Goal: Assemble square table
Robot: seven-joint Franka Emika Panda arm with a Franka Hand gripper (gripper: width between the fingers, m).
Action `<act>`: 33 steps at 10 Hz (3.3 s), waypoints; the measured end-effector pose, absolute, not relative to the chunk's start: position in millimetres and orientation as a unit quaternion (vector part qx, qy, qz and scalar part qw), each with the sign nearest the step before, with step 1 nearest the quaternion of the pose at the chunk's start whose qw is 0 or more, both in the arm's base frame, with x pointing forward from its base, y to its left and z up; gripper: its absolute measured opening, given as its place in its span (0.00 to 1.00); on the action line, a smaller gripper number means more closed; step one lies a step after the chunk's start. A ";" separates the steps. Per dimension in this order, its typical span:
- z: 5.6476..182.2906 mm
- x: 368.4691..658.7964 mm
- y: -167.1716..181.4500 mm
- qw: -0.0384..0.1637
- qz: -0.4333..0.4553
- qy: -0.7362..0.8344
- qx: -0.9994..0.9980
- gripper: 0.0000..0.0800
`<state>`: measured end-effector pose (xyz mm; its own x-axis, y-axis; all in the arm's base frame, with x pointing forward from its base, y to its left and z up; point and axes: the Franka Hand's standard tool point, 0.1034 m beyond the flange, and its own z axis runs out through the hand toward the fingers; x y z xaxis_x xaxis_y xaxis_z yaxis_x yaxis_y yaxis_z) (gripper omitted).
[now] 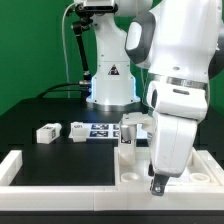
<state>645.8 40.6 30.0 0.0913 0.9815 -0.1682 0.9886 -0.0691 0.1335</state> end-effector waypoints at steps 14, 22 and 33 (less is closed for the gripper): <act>118.4 630.4 -7.1 0.107 -0.014 0.466 0.878 0.81; 118.7 566.1 -60.0 0.090 -0.023 0.262 0.961 0.81; 72.8 436.3 -89.5 0.057 -0.355 0.160 0.919 0.81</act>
Offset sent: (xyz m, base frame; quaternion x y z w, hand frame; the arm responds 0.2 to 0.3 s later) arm 0.0000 0.0000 0.0000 0.0000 0.0000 0.0000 1.0000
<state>436.3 -89.5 72.8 0.6974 0.2535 -0.6704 0.3343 -0.9424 -0.0086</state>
